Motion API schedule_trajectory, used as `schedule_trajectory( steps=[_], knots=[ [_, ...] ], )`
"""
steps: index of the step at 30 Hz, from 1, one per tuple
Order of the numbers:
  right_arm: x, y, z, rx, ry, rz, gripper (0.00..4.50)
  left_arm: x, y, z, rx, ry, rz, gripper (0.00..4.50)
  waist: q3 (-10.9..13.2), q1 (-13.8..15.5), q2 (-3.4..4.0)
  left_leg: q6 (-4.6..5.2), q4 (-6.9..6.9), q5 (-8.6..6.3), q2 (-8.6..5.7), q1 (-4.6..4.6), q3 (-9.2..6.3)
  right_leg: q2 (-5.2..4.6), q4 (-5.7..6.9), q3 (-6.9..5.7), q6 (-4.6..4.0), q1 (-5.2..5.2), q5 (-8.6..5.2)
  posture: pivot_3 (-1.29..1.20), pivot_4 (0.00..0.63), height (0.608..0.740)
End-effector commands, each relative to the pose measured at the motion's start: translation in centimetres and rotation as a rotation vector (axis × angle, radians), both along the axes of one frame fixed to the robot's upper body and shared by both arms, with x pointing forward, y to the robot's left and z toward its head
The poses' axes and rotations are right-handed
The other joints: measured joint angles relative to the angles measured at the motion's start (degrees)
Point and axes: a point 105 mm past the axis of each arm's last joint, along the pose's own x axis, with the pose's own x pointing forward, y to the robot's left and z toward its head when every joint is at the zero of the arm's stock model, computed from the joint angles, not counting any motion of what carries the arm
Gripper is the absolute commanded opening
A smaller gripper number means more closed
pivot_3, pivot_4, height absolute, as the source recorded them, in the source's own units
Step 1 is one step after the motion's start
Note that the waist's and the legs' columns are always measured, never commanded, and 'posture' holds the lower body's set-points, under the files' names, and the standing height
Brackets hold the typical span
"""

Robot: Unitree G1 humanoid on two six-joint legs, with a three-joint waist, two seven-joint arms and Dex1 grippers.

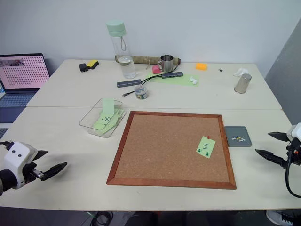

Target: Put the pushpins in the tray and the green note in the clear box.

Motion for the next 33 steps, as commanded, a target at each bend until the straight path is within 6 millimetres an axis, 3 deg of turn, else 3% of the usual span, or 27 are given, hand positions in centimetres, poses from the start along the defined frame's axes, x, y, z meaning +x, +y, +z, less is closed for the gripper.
schedule_trajectory(
  steps=[1, 14, 28, 31, 33],
  knots=[
    [-0.1, -0.4, 1.3, -0.025, -0.042, 0.002, 4.5, 0.3, 0.1, 1.7, 0.001, -0.068, -0.003, 4.49, 0.0, 0.0, 0.0, 0.0, 0.0, 0.0, 0.0, 0.0, 0.0, 0.0, 0.0, 0.0, 0.0, 0.0, 0.0, 0.0, 0.15, 0.74],
    [0.5, -0.3, 1.4, -0.022, -0.06, -0.01, 4.5, 0.3, 0.3, 1.0, 0.027, -0.045, 0.013, 4.49, 0.0, 0.0, 0.0, 0.0, 0.0, 0.0, 0.0, 0.0, 0.0, 0.0, 0.0, -0.01, 0.0, 0.0, 0.0, 0.0, 0.15, 0.74],
    [0.7, 0.6, 1.7, -0.003, -0.077, 0.024, 4.5, 1.2, -0.3, 1.8, -0.021, -0.09, -0.009, 4.49, 0.0, 0.0, 0.0, 0.0, 0.01, 0.0, 0.0, 0.0, 0.0, 0.0, 0.02, -0.02, 0.0, 0.0, 0.01, 0.0, 0.15, 0.74],
    [0.8, 0.7, 1.8, -0.001, -0.078, 0.029, 4.5, 1.7, -0.9, 2.0, -0.045, -0.107, -0.036, 4.49, 0.0, 0.0, 0.0, 0.0, 0.02, 0.0, 0.0, 0.01, 0.0, 0.0, 0.02, -0.03, 0.0, 0.01, 0.01, 0.0, 0.15, 0.74],
    [0.8, 1.1, 1.8, 0.002, -0.076, 0.042, 4.5, 2.3, -2.3, 2.4, -0.069, -0.126, -0.087, 4.15, 0.0, 0.0, 0.0, -0.01, 0.02, 0.0, -0.01, 0.0, 0.0, 0.0, 0.03, -0.03, 0.01, 0.01, 0.01, 0.0, 0.15, 0.74]
  ],
)
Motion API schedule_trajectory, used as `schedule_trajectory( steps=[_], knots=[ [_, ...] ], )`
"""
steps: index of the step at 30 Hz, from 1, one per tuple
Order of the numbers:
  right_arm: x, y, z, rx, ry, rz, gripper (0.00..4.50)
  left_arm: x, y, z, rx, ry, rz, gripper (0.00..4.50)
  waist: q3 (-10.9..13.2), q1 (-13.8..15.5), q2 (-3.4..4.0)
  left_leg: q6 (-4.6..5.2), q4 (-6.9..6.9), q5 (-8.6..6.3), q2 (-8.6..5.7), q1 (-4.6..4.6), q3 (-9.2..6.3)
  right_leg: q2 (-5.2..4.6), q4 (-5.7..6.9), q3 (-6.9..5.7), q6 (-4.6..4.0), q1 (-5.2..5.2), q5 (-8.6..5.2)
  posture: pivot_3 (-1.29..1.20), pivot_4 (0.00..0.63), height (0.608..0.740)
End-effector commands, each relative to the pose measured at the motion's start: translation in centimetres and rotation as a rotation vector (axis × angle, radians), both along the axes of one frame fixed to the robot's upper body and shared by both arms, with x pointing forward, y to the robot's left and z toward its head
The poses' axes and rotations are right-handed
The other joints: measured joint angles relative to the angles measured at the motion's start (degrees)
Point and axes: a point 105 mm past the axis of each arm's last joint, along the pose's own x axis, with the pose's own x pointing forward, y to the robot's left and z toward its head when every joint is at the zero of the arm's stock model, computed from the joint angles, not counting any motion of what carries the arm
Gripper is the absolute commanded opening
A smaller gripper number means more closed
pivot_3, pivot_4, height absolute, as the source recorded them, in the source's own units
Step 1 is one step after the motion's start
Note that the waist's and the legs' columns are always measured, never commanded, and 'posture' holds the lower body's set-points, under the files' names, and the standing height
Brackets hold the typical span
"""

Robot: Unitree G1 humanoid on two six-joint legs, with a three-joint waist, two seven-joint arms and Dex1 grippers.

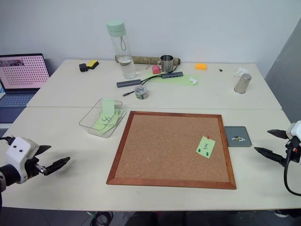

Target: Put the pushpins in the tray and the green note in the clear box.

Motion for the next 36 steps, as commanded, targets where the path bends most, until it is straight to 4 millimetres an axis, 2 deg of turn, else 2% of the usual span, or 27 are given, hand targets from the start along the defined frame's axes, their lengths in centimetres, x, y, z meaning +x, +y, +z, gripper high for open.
schedule_trajectory(
  steps=[1, 4, 5, 10, 11, 12, 15, 20, 27, 29, 33, 36],
  knots=[
    [0.2, 0.8, 1.2, -0.002, -0.038, 0.035, 4.5, 1.0, -2.1, 1.4, -0.042, -0.062, -0.085, 4.04, 0.0, 0.0, 0.0, 0.0, 0.0, 0.0, 0.0, 0.0, 0.0, 0.0, 0.0, 0.0, 0.0, 0.0, 0.0, 0.0, 0.15, 0.74],
    [0.2, 1.7, 1.6, 0.009, -0.041, 0.066, 4.5, 1.8, -5.5, 2.4, -0.056, -0.082, -0.214, 3.49, 0.0, 0.0, 0.0, 0.0, 0.03, 0.0, 0.0, 0.0, 0.0, 0.0, 0.03, 0.0, 0.01, 0.0, 0.01, 0.0, 0.15, 0.74],
    [0.2, 2.0, 1.7, 0.011, -0.04, 0.08, 4.5, 2.1, -7.0, 2.7, -0.059, -0.086, -0.273, 3.17, 0.0, 0.0, 0.0, 0.0, 0.04, 0.0, 0.0, 0.0, 0.0, 0.0, 0.03, 0.0, 0.01, 0.01, 0.02, 0.0, 0.15, 0.74],
    [-0.1, 4.0, 2.1, 0.021, -0.032, 0.151, 4.5, 2.3, -14.1, 3.7, -0.086, -0.08, -0.542, 2.14, 0.0, 0.3, 0.0, -0.01, 0.07, 0.01, -0.02, 0.0, -0.01, 0.0, 0.05, 0.01, 0.05, 0.02, 0.04, 0.0, 0.15, 0.74],
    [-0.1, 4.3, 2.1, 0.022, -0.031, 0.16, 4.5, 2.2, -15.0, 3.7, -0.087, -0.073, -0.58, 1.84, 0.0, 0.3, 0.0, -0.01, 0.07, 0.01, -0.03, 0.0, -0.02, 0.0, 0.08, 0.0, 0.05, 0.02, 0.04, 0.0, 0.15, 0.74],
    [-0.2, 4.8, 2.2, 0.024, -0.03, 0.177, 4.5, 2.1, -16.4, 3.6, -0.087, -0.064, -0.637, 1.84, 0.0, 0.2, 0.0, -0.01, 0.07, 0.01, -0.03, 0.0, -0.02, 0.0, 0.09, 0.0, 0.05, 0.02, 0.04, 0.0, 0.15, 0.74],
    [-0.2, 6.0, 2.3, 0.036, -0.027, 0.218, 4.5, 1.9, -19.4, 3.1, -0.088, -0.041, -0.763, 1.18, 0.0, 0.1, 0.0, -0.02, 0.07, 0.01, -0.04, 0.0, -0.02, 0.01, 0.12, 0.0, 0.05, 0.01, 0.04, 0.0, 0.15, 0.74],
    [0.2, 7.8, 2.4, 0.066, -0.03, 0.26, 4.5, 2.5, -23.3, 2.0, -0.103, -0.034, -0.899, 0.09, 0.0, 0.1, 0.0, -0.02, 0.12, 0.01, -0.07, 0.02, -0.04, 0.04, 0.18, -0.01, 0.06, 0.03, 0.04, 0.0, 0.15, 0.74],
    [1.9, 10.0, 1.7, 0.085, -0.037, 0.284, 4.5, 3.6, -29.6, 0.1, -0.168, -0.057, -1.026, 0.01, 0.0, 0.2, -0.07, -0.03, 0.25, 0.02, -0.14, -0.01, -0.08, 0.05, 0.22, 0.0, 0.13, 0.06, 0.08, 0.0, 0.15, 0.74],
    [2.4, 10.3, 1.3, 0.08, -0.035, 0.285, 4.5, 3.9, -30.5, -0.4, -0.167, -0.057, -1.041, 0.01, 0.0, 0.2, -0.07, -0.03, 0.27, 0.02, -0.15, -0.02, -0.08, 0.06, 0.23, 0.0, 0.14, 0.06, 0.08, 0.0, 0.15, 0.74],
    [4.7, 11.3, -0.2, 0.061, -0.012, 0.241, 4.5, 5.6, -32.6, -2.1, -0.189, -0.06, -1.013, 0.01, 0.0, 0.1, -0.08, -0.04, 0.32, 0.04, -0.14, 0.01, -0.07, 0.08, 0.28, 0.02, 0.14, 0.05, 0.08, 0.0, 0.15, 0.74],
    [5.7, 11.8, -1.0, 0.079, 0.001, 0.237, 4.5, 6.1, -32.3, -4.0, -0.148, -0.031, -1.002, 0.01, 0.0, 0.1, -0.09, -0.04, 0.45, 0.04, -0.15, -0.02, -0.11, 0.08, 0.33, 0.0, 0.14, 0.06, 0.08, 0.0, 0.15, 0.74]
  ],
)
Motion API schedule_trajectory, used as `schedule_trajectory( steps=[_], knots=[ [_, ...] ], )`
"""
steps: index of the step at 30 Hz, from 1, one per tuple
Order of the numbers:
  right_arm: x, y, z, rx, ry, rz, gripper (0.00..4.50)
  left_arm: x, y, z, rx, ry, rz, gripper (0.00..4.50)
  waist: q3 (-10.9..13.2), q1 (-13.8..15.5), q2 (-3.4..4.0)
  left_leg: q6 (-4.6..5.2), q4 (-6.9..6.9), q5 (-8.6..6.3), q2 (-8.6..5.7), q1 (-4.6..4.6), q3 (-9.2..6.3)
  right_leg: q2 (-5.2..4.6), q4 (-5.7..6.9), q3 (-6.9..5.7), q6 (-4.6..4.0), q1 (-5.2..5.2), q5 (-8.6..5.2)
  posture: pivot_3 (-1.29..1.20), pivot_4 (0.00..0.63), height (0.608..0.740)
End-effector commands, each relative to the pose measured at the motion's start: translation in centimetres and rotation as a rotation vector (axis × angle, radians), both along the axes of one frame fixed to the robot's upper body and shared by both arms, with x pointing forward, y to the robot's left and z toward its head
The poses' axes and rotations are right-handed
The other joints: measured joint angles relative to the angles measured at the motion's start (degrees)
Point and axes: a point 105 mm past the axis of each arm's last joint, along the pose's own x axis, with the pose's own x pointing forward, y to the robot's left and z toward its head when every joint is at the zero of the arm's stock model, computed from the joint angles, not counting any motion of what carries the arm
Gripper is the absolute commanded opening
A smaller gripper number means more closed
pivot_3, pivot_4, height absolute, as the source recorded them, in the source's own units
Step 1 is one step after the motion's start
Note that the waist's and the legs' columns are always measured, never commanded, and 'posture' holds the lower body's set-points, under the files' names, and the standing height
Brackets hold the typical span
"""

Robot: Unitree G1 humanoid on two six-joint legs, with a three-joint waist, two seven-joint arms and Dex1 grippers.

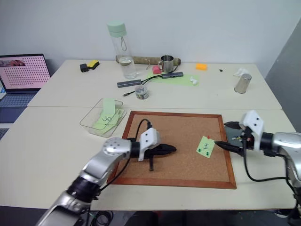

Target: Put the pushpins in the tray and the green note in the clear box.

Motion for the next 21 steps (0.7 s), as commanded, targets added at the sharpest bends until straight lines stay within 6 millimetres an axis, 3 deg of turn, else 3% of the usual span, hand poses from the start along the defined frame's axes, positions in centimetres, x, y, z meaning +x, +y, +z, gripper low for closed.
schedule_trajectory(
  steps=[1, 10, 21],
  knots=[
    [1.3, 0.4, -0.8, -0.006, -0.005, -0.014, 4.5, 0.9, 0.5, -1.8, 0.045, -0.015, 0.031, 0.01, 0.0, 0.0, -0.01, 0.0, -0.01, 0.0, 0.0, -0.05, 0.0, 0.0, -0.01, 0.0, 0.0, -0.04, 0.0, 0.0, 0.15, 0.74],
    [3.3, 1.1, -3.0, 0.042, -0.002, -0.049, 4.5, 0.6, 0.8, -3.2, 0.049, 0.02, 0.06, 0.01, -0.1, -0.1, 0.05, 0.0, 0.25, 0.0, 0.0, -0.02, -0.04, 0.01, 0.09, 0.0, 0.03, 0.04, 0.02, 0.0, 0.15, 0.74],
    [3.4, 1.2, -3.8, 0.081, 0.022, -0.042, 2.56, 0.2, 1.0, -3.5, 0.06, 0.025, 0.062, 0.0, -0.1, -0.2, 0.11, 0.01, 0.26, 0.0, 0.01, -0.02, -0.06, 0.01, 0.1, 0.0, 0.03, 0.04, 0.02, 0.0, 0.15, 0.74]
  ],
)
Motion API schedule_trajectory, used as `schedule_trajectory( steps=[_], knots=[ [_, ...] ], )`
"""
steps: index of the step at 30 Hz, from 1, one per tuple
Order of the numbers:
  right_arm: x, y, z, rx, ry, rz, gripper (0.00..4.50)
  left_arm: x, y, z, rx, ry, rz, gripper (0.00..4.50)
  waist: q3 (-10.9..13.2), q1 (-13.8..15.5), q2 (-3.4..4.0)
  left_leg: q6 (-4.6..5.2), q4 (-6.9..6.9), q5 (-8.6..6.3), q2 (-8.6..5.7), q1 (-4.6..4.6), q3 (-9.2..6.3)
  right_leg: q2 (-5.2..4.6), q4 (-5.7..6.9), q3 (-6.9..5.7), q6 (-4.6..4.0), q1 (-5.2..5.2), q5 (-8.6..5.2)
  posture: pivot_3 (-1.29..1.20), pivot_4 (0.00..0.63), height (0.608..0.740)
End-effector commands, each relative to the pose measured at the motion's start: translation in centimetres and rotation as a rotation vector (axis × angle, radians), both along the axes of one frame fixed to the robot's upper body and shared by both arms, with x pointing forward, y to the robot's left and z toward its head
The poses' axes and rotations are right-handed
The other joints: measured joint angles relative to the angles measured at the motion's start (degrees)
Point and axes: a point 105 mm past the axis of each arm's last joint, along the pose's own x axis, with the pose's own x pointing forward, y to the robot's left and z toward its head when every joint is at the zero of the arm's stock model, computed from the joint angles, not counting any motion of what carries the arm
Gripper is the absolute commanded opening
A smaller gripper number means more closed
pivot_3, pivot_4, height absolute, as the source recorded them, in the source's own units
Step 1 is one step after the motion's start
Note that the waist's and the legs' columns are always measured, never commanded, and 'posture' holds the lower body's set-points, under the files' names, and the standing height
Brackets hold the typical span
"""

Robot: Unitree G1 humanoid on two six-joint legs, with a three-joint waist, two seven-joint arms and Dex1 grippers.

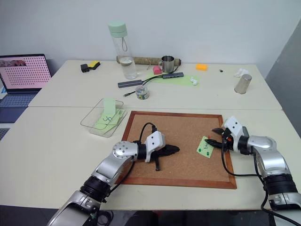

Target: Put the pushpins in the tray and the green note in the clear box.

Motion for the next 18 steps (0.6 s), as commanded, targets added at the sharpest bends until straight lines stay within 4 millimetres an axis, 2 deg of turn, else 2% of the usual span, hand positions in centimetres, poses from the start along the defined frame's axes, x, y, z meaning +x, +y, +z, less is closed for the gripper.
schedule_trajectory(
  steps=[1, 12, 18],
  knots=[
    [0.3, 0.2, 1.3, 0.017, -0.045, 0.02, 2.4, -0.4, 0.8, -1.8, 0.053, 0.049, 0.019, 0.0, 0.0, 0.0, 0.0, 0.0, 0.0, 0.0, 0.0, 0.0, 0.0, 0.0, 0.0, 0.0, 0.0, 0.0, 0.0, 0.0, 0.15, 0.74],
    [0.0, 0.6, 1.1, 0.036, -0.029, 0.035, 0.16, -0.5, 0.8, -2.1, 0.058, 0.056, 0.021, 0.0, 0.0, -0.1, 0.01, 0.0, 0.0, 0.0, 0.0, 0.0, 0.0, 0.0, 0.0, 0.0, 0.0, 0.0, 0.0, 0.0, 0.15, 0.74],
    [-0.2, 0.9, 2.2, 0.061, -0.044, 0.049, 0.08, -0.6, 0.9, -2.4, 0.069, 0.06, 0.025, 0.0, 0.0, -0.1, 0.03, 0.0, 0.0, 0.0, 0.0, 0.0, 0.0, 0.0, 0.0, 0.0, 0.0, 0.0, 0.0, 0.0, 0.15, 0.74]
  ],
)
